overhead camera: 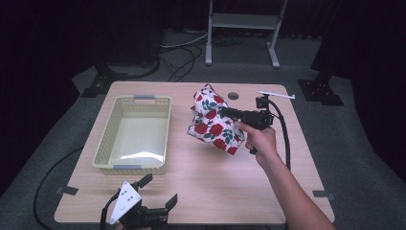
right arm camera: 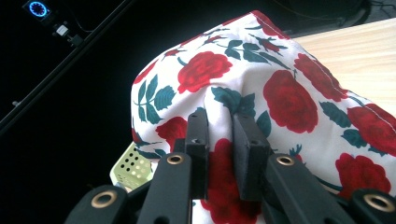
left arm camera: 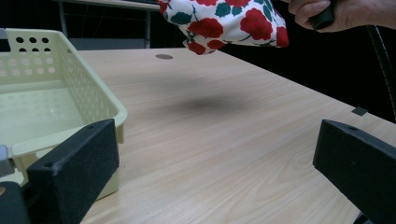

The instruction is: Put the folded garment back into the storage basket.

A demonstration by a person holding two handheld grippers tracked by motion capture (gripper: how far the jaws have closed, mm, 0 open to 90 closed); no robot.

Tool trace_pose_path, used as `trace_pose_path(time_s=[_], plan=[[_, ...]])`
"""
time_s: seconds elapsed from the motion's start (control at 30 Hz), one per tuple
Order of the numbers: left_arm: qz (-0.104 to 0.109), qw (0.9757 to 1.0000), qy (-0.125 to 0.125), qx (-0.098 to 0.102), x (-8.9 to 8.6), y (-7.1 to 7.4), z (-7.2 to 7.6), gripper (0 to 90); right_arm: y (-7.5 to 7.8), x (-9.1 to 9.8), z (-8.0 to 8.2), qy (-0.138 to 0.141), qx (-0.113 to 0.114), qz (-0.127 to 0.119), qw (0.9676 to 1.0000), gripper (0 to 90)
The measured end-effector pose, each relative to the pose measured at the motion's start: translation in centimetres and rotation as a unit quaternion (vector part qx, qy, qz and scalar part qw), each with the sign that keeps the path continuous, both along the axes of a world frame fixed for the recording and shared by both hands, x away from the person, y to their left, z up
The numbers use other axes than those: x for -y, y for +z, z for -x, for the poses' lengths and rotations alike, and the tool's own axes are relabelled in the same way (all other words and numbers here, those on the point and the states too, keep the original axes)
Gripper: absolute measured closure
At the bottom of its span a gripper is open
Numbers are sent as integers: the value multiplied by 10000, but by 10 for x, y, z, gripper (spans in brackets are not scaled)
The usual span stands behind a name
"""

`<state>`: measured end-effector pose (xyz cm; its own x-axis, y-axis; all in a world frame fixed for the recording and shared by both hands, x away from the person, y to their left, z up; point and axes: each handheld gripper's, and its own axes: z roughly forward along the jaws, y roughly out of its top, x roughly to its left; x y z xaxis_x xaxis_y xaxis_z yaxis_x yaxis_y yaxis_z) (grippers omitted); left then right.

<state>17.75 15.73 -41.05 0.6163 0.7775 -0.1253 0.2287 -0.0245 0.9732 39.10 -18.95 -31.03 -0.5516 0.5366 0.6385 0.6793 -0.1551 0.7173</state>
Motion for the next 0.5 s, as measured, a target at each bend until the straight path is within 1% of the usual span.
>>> trace_pose_path(time_s=[0.07,0.1,0.5], plan=[[-8,10000,0,1,0,0,0,0,0,-4,-1,26,27,-14,10000,775],[-13,10000,-2,5,0,0,0,0,1,-9,-3,73,29,2,10000,775],[-8,10000,7,-5,-1,0,0,0,6,-33,-11,259,87,22,9996,775]])
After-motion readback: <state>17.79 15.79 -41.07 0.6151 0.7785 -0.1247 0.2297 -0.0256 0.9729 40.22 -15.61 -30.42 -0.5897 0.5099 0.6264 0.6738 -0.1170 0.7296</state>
